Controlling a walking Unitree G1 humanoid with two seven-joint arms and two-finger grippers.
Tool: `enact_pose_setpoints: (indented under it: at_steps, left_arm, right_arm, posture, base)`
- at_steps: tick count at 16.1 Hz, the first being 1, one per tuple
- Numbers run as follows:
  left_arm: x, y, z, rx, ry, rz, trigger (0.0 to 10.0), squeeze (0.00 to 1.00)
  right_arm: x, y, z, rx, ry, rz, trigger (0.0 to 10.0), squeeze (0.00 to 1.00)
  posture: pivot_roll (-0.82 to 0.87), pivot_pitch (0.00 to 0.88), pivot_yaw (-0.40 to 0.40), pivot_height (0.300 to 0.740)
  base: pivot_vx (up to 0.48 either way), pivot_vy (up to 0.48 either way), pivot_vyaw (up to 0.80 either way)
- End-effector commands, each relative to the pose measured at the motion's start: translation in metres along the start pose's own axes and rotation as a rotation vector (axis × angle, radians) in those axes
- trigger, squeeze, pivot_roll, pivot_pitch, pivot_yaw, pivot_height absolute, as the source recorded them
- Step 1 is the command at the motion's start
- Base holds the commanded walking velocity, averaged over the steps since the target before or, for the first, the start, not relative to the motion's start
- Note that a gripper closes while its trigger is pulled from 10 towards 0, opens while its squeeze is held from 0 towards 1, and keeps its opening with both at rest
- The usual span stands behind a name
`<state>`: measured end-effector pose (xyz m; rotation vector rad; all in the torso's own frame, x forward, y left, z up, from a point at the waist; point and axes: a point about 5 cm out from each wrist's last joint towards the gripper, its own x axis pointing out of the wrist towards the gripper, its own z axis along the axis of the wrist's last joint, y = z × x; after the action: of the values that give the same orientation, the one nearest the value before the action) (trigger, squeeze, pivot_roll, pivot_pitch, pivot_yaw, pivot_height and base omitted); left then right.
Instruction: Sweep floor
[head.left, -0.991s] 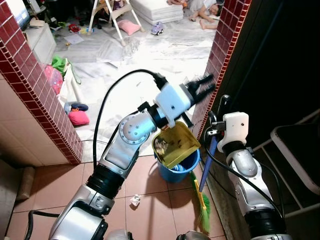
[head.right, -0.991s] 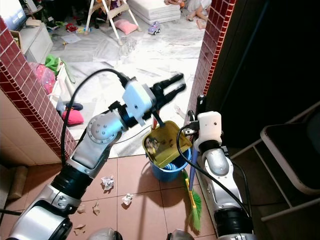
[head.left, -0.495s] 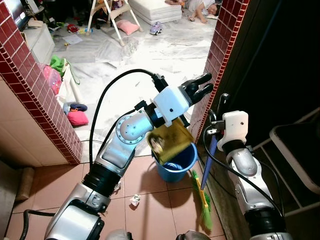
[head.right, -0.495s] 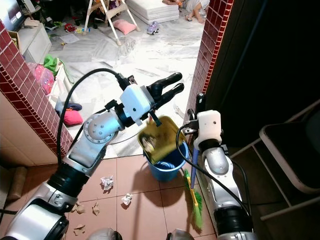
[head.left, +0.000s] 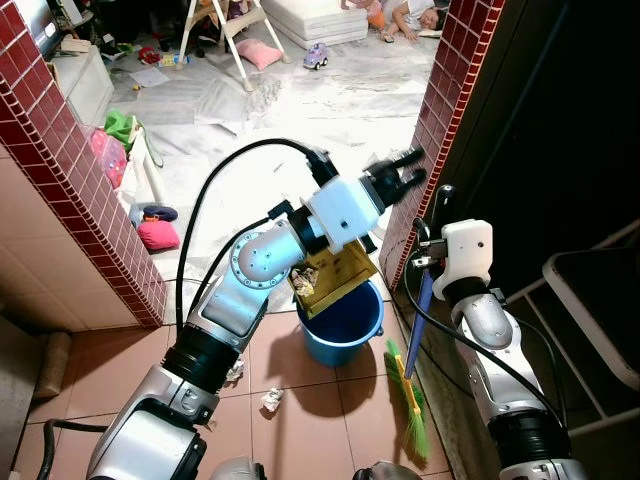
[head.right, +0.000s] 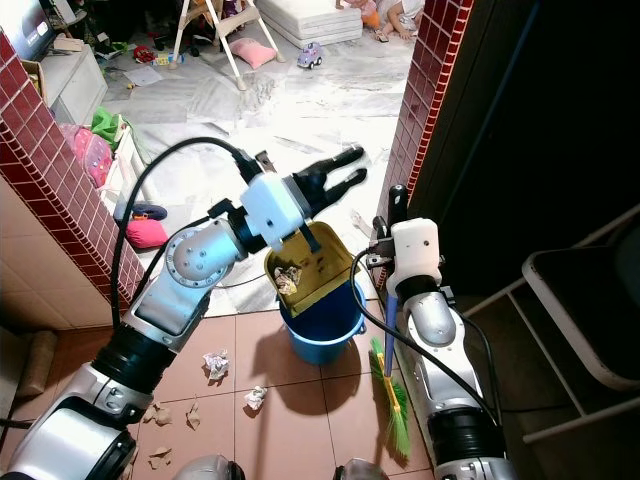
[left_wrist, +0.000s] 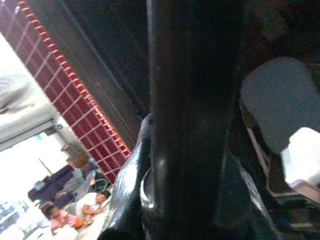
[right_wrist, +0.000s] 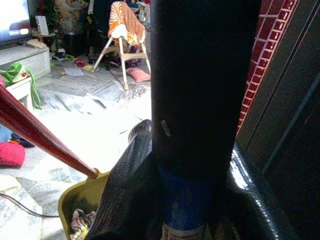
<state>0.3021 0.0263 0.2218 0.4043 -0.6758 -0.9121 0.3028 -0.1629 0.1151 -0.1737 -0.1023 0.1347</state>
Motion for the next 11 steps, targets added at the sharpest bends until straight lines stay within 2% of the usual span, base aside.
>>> enact_pose_setpoints:
  at_steps: [1,2,3,4,5,9,10,11]
  left_arm:
    - [0.007,0.015,0.018,0.060,-0.082,0.071,10.0,0.00]
    - [0.007,0.024,0.019,0.058,-0.087,0.151,10.0,0.00]
    - [0.009,0.027,0.020,0.041,-0.091,0.176,10.0,0.00]
    - [0.011,0.017,0.021,0.030,-0.103,0.117,10.0,0.00]
    - [0.012,0.004,0.020,-0.036,-0.099,0.059,10.0,0.00]
    - [0.011,-0.010,0.012,-0.050,-0.055,-0.042,10.0,0.00]
    - [0.010,-0.017,0.011,-0.060,-0.041,-0.093,10.0,0.00]
    - [0.010,-0.015,0.011,-0.051,-0.042,-0.066,10.0,0.00]
  right_arm:
    - [0.006,-0.002,0.012,-0.023,-0.063,0.003,10.0,0.00]
    - [0.007,-0.002,0.012,-0.024,-0.065,0.002,10.0,0.00]
    - [0.007,-0.002,0.012,-0.026,-0.065,0.002,10.0,0.00]
    - [0.008,0.000,0.011,-0.027,-0.064,0.004,10.0,0.00]
    - [0.008,0.000,0.011,-0.028,-0.064,0.006,10.0,0.00]
    - [0.007,-0.001,0.010,-0.030,-0.061,-0.001,10.0,0.00]
    - [0.007,-0.001,0.010,-0.031,-0.062,-0.002,10.0,0.00]
    - [0.007,-0.001,0.010,-0.031,-0.062,-0.003,10.0,0.00]
  posture:
    - [-0.05,0.000,-0.011,0.740]
    - [-0.05,0.000,-0.011,0.740]
    - [-0.04,0.000,-0.013,0.740]
    - [-0.04,0.000,-0.010,0.740]
    - [-0.05,0.000,-0.009,0.740]
    - [-0.04,0.000,-0.003,0.740]
    - [-0.05,0.000,-0.001,0.740]
    - [-0.05,0.000,0.000,0.740]
  base:
    - [0.000,0.000,0.00]
    - [0.000,0.000,0.00]
    - [0.000,0.000,0.00]
    - [0.000,0.000,0.00]
    - [0.000,0.000,0.00]
    - [0.000,0.000,0.00]
    - [0.000,0.000,0.00]
    - [0.000,0.000,0.00]
